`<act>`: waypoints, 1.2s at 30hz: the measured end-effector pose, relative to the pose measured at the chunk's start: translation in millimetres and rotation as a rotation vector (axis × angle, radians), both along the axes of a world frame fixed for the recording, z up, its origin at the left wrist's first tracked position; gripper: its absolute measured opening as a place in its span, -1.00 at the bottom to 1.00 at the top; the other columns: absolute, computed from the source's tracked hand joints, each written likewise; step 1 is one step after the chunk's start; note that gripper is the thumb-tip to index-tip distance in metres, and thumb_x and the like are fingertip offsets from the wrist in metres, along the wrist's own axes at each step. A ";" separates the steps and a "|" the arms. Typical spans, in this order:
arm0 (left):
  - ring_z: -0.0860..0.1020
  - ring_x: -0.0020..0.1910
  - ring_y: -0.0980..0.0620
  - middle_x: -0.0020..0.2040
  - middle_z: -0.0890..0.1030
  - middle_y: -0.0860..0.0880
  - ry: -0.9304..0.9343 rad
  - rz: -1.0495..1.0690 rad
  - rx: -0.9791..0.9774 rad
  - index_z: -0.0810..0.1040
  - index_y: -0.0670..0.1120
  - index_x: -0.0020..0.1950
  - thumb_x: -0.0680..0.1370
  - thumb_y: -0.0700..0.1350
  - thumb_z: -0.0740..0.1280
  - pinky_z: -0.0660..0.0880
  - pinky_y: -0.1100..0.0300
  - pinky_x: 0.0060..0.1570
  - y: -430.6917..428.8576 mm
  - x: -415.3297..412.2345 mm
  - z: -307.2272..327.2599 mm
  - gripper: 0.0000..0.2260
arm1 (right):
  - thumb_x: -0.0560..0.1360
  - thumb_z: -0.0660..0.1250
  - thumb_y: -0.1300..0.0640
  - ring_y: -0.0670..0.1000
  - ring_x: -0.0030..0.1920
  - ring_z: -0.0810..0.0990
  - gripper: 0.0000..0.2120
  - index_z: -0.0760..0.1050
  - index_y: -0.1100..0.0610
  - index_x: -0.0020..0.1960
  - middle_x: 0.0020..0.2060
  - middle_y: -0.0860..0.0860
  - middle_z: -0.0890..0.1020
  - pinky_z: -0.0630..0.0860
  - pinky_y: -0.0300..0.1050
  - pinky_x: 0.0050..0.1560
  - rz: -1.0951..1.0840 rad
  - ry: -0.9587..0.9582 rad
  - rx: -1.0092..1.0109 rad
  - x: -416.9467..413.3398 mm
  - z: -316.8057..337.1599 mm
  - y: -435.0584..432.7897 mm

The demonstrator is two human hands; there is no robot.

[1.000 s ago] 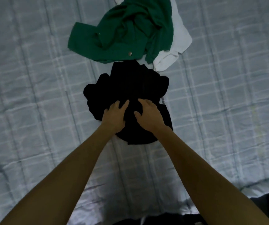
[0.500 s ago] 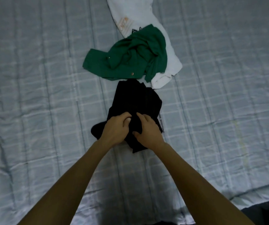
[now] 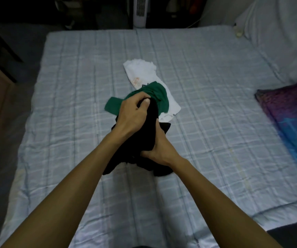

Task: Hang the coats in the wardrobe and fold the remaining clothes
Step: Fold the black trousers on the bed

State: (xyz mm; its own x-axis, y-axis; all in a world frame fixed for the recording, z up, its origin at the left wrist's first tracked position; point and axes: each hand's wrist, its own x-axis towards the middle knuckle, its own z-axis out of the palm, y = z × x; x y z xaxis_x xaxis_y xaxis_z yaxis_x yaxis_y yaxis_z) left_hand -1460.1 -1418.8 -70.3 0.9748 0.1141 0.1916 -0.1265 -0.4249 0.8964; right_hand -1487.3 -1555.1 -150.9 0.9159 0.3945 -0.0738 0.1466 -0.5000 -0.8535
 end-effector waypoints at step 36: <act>0.55 -0.10 0.26 -0.10 0.56 0.23 -0.086 0.074 -0.144 0.50 0.08 0.13 0.55 -0.13 0.20 0.50 0.30 -0.06 -84.7 -82.5 56.7 -0.79 | 0.48 0.36 -0.03 0.07 0.04 0.63 -0.46 0.37 0.19 0.37 0.14 0.11 0.58 0.61 -0.01 0.03 -0.447 0.175 0.387 1.6 187.3 -77.2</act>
State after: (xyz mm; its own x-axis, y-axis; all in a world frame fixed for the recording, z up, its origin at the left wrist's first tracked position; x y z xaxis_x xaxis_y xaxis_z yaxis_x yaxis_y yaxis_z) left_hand -1542.6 -1503.5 -13.7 0.9436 0.2169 0.2502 -0.1783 -0.3039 0.9359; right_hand -1485.7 -1632.3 36.4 0.9861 0.0036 -0.1661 -0.1642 -0.1297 -0.9779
